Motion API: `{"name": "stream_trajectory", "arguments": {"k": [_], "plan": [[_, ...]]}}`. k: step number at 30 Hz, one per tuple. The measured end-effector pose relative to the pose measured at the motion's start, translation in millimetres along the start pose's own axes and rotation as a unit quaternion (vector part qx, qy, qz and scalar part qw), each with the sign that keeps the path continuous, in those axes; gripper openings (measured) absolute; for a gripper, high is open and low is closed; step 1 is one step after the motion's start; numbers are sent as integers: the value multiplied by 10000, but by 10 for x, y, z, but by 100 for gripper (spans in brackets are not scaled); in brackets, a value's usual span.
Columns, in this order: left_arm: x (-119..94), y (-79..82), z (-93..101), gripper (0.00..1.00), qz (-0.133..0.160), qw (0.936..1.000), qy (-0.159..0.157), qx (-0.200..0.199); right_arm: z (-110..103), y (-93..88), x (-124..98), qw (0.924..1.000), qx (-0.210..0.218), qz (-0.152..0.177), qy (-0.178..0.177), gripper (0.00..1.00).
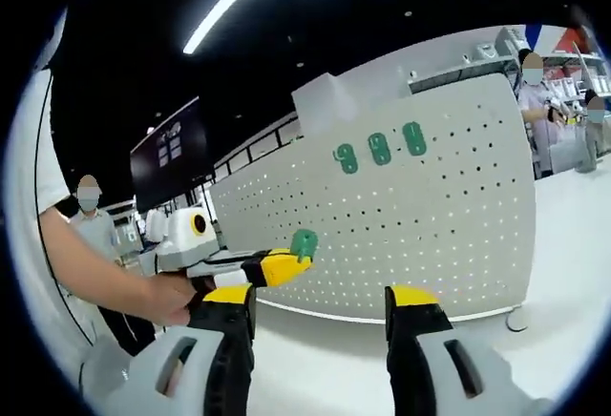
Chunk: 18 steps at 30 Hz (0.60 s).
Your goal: Insert the hook assembly into the mounting plate slot until the hook locks in place.
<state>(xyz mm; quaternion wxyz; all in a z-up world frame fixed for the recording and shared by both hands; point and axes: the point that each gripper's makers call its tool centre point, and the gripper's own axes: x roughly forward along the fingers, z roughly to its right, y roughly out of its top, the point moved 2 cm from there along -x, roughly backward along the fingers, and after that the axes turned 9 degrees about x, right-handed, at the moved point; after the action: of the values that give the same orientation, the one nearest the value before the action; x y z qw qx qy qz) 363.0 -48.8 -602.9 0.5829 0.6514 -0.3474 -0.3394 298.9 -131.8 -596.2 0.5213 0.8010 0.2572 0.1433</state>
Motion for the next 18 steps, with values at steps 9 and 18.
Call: {"name": "stream_trajectory", "arguments": {"k": [9,18], "plan": [[23,57,68,2,63,10000,-8,-7,-94,63,153,9999,27,116,121,44],[21,111,122,2,127,9999,29,-40,-156,121,280,9995,111,200,199,35]]}}
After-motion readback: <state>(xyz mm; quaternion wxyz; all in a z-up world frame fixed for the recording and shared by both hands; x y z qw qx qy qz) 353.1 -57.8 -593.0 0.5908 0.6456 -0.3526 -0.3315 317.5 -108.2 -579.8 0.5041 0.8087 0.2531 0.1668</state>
